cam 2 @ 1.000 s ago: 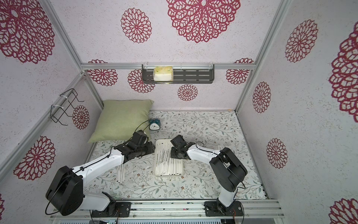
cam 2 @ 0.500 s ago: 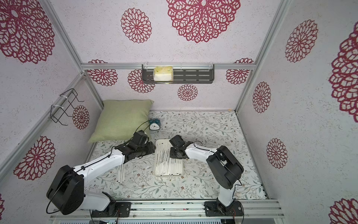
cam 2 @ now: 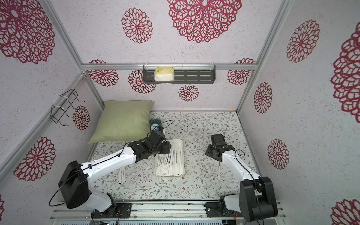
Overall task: Put the straws into the storage box
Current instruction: Pick up the straw from the center of the board.
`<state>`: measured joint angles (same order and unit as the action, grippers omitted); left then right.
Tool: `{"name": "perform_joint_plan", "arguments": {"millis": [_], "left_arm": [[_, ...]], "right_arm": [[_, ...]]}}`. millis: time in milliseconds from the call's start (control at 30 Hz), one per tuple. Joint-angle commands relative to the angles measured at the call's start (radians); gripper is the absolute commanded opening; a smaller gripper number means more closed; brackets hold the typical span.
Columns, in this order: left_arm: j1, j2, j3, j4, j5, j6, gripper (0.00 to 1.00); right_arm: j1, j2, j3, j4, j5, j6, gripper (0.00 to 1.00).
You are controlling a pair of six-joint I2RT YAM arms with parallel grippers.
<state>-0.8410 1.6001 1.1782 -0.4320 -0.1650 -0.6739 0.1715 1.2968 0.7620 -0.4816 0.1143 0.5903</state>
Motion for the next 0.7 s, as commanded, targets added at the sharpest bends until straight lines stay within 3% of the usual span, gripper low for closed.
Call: {"name": "perform_joint_plan", "arguments": {"millis": [0,200,500,667], "left_arm": [[-0.038,0.078,0.041,0.005,0.038,0.032,0.59],[-0.055,0.145,0.065,0.02,0.091,0.046,0.59],[-0.049,0.153,0.04,0.061,0.122,0.039,0.59],[-0.041,0.144,0.028,0.067,0.126,0.042,0.59]], "right_arm": [[-0.051,0.014,-0.023,-0.002,0.118,-0.071,0.48],[-0.092,0.087,-0.038,0.073,0.148,-0.112,0.44],[-0.124,0.177,-0.083,0.166,0.055,-0.133,0.39],[-0.123,0.188,-0.094,0.181,0.028,-0.142,0.22]]}}
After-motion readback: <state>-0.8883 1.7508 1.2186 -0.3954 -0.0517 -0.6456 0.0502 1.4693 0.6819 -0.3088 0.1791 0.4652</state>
